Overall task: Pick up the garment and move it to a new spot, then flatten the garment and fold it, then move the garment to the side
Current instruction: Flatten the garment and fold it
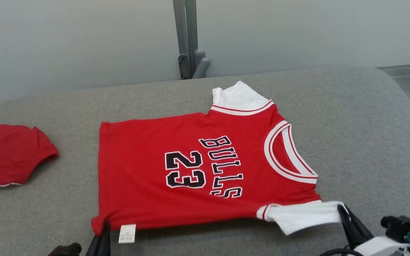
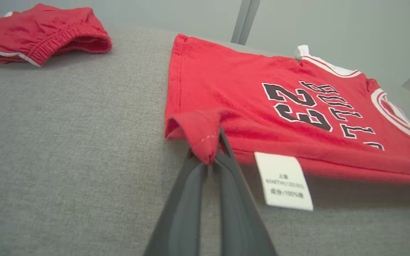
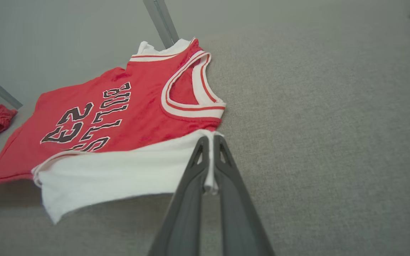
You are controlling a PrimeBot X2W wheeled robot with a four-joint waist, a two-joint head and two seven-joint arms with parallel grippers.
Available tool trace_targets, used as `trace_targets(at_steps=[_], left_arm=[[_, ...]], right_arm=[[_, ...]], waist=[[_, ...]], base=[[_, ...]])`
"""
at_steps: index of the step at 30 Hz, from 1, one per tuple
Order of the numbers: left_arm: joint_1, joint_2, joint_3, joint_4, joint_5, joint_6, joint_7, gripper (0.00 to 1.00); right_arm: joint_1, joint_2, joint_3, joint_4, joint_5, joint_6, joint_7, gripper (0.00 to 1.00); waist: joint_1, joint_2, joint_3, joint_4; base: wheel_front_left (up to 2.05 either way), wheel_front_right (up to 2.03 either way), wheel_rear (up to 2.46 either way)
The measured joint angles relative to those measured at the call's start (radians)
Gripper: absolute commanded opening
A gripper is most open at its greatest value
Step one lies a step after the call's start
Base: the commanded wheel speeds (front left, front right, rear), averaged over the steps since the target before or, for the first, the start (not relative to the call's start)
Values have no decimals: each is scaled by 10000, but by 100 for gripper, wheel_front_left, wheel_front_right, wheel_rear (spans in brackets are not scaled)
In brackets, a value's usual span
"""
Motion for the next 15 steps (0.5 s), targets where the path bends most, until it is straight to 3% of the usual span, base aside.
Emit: trace_targets(at_steps=[6,15], left_arm=[[-1210,86,-504,-56,-86,0,0,0],[-2592,-31,-533,744,-92,0,0,0]], right_arm=[[-1591,23,-209,-79,-560,-2,0,0],[-3833,554,-267,1517,-1273,-2,-2,0]], waist=[[0,0,613,229],[1,0,1529,553]], base=[[0,0,0],[0,0,0]])
